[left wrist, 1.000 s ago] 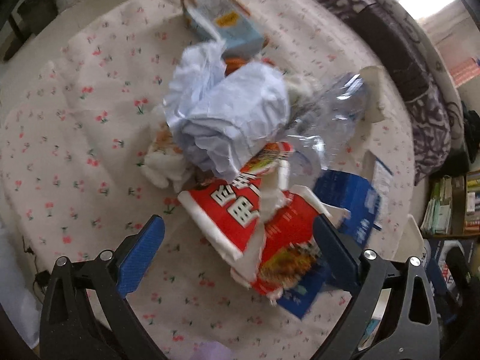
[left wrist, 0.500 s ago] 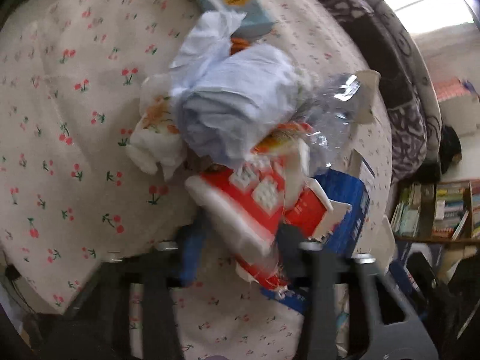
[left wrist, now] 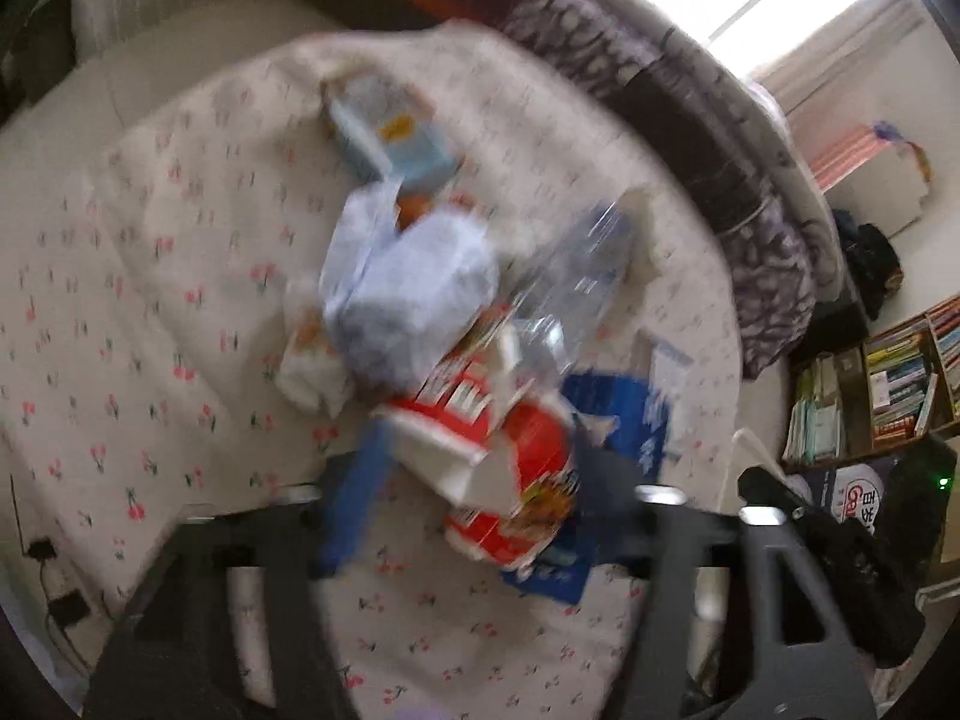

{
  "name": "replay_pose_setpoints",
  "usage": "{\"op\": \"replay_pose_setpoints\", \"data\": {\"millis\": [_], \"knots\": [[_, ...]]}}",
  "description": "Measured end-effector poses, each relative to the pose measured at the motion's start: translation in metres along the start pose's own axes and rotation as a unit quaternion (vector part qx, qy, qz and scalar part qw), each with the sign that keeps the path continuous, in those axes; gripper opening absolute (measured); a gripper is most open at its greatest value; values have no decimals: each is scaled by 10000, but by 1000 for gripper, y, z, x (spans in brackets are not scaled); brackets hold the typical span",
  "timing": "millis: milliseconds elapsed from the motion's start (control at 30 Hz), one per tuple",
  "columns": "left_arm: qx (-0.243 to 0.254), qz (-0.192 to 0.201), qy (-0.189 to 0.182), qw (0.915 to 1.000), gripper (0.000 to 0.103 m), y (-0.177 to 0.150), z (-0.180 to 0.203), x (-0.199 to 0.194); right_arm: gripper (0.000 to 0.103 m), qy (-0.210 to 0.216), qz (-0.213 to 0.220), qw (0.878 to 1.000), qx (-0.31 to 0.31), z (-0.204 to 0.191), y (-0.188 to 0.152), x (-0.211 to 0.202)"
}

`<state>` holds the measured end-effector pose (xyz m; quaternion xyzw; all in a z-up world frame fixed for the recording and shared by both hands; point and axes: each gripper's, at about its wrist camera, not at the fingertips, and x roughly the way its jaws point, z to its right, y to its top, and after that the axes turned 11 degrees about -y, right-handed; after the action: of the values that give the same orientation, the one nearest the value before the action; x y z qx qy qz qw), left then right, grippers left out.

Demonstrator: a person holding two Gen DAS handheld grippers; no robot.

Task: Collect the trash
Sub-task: 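Grasp the red noodle wrapper with the left tool while the right tool reaches for the blue carton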

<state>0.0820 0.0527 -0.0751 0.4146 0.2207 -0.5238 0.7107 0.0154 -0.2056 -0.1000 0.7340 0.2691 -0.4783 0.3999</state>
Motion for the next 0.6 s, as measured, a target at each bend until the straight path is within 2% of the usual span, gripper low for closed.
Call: {"op": "replay_pose_setpoints", "data": {"millis": [33,100,167,300,500,600], "knots": [[118,116,121,9998,95,-1,3,-5,98,-88,116,9999,-51,1,2,-4],[286,54,296,9991,95,0,8,1,98,-288,310,9990,-146,3,5,-10],[150,-160,413,9989,94,2,3,15,98,-323,312,9989,-144,6,7,-11],[-561,-620,227,9962,81,1,-25,49,98,-248,131,9996,-42,12,9,-4],[-911,-540,205,9942,72,10,-39,68,98,-228,-20,9997,-31,12,7,4],[-1069,-483,79,9931,68,10,-44,72,98,-273,-86,9996,-80,10,6,11]]}}
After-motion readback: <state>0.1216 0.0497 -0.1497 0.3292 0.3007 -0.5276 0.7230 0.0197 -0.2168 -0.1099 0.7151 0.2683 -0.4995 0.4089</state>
